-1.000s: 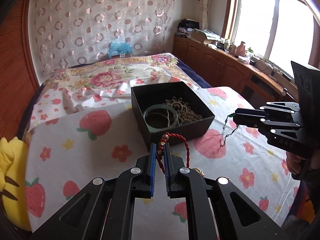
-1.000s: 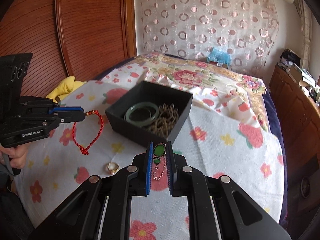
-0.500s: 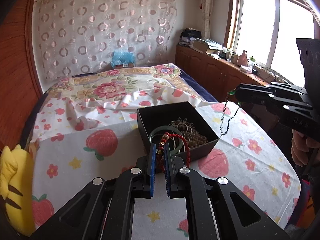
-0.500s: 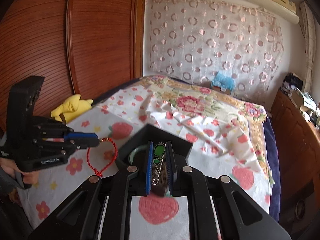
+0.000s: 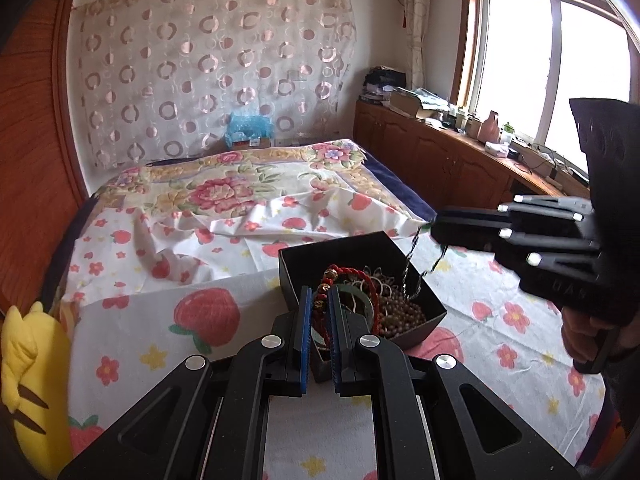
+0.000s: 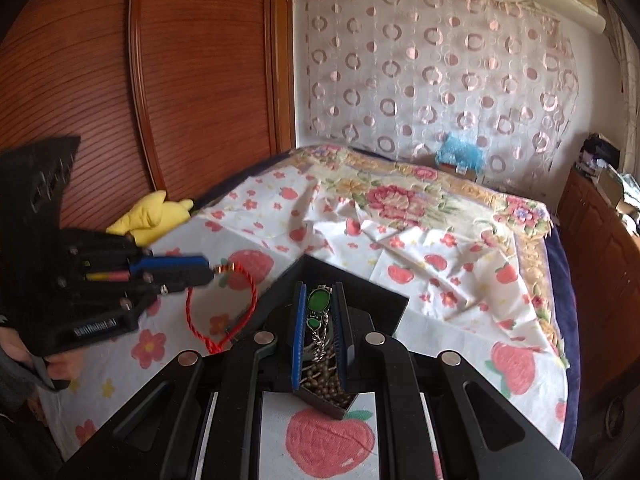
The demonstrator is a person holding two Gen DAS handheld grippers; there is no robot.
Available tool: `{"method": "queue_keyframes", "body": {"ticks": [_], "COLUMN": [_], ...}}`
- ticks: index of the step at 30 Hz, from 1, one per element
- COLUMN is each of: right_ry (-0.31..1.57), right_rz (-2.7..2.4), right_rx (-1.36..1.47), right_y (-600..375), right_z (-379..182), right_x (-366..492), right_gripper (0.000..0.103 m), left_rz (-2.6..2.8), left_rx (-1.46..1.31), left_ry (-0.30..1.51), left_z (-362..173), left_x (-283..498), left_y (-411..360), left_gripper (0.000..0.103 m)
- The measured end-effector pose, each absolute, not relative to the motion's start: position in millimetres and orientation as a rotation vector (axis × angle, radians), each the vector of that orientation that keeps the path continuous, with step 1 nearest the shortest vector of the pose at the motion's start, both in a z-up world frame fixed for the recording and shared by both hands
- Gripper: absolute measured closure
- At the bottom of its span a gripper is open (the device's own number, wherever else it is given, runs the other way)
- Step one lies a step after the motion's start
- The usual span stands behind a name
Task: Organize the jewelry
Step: 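Carry the red bracelet over the box with the left tool while the right tool carries the pendant there, then lower the red bracelet into the box and open the left tool while the right tool releases the pendant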
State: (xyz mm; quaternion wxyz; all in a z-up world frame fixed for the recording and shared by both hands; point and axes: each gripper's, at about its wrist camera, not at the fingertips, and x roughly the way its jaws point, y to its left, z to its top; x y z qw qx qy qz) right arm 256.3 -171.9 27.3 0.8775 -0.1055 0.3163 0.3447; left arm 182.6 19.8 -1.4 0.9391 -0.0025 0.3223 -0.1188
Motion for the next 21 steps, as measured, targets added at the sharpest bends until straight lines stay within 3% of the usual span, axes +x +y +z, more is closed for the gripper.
{"method": "queue_keyframes", "body": {"ticks": [21], "right_ry": [0.758], "right_rz": [0.654], "right_rx": [-0.18], "right_y": [-190.5], "right_z": [-11.0], "right_x": [258.4], "right_gripper": [0.087], "left_rz": [-0.263], "left_rx": [0.004], "left_ry": [0.691], "left_z": [-14.9], "left_x": [235.5], "left_y": [6.5], "left_gripper": [0.096]}}
